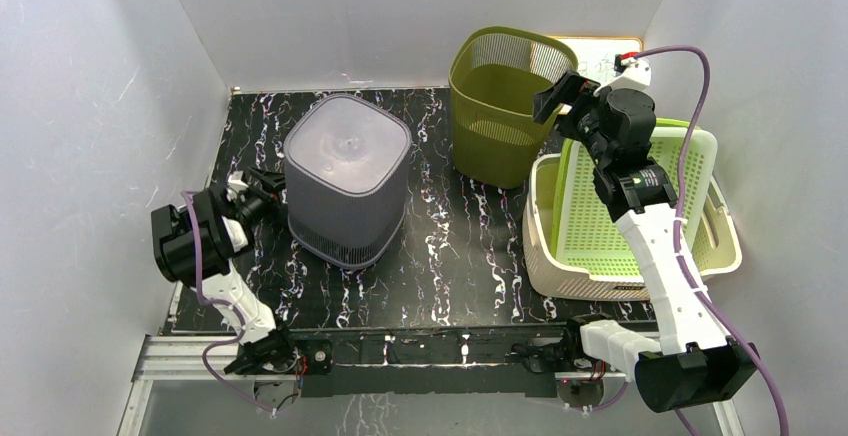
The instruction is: Turn the large container upside down
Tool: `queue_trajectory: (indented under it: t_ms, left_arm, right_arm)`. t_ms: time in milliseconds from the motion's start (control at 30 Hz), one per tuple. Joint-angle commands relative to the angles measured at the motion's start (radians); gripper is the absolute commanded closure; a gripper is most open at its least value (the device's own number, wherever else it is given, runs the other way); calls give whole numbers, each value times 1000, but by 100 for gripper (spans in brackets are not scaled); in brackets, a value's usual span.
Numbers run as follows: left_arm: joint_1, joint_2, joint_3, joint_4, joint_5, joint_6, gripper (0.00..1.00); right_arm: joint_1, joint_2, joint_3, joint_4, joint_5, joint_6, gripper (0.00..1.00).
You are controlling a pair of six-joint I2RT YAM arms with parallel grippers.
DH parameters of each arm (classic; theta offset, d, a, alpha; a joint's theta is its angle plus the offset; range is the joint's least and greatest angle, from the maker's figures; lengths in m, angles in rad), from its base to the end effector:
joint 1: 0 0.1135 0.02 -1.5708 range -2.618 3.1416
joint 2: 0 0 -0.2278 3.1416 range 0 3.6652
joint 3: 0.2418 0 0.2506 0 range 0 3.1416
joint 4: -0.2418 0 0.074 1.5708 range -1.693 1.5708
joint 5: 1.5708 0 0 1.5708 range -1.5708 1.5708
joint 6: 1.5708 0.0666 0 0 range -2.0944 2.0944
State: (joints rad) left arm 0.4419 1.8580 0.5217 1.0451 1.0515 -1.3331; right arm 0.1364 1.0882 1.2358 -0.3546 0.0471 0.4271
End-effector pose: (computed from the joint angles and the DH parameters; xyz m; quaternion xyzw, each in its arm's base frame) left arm 0.2977 0.0769 0.0785 -0.3489 0.6704 -0.5859 0.2925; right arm 0.2814 0.0355 0.3815 0.1271 0.7658 0.1576 0.6103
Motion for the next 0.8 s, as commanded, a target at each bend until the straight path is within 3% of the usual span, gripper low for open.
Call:
queue_trajectory:
  t_ms: [0, 200, 567, 767]
  left_arm:
    - [6, -157, 157, -747, -136, 521, 2]
    - [5, -204, 228, -1006, -290, 680, 2]
    - [3, -480, 496, -1381, -803, 879, 2]
    - [-1, -690, 651, -1390, -752, 874, 1]
  right_arm:
    - [-2, 4, 2, 40, -11, 3, 2]
    - [0, 7, -5, 37, -22, -7, 2]
    - [5, -4, -15, 21, -29, -22, 2]
    - [15, 11, -18, 21, -35, -31, 2]
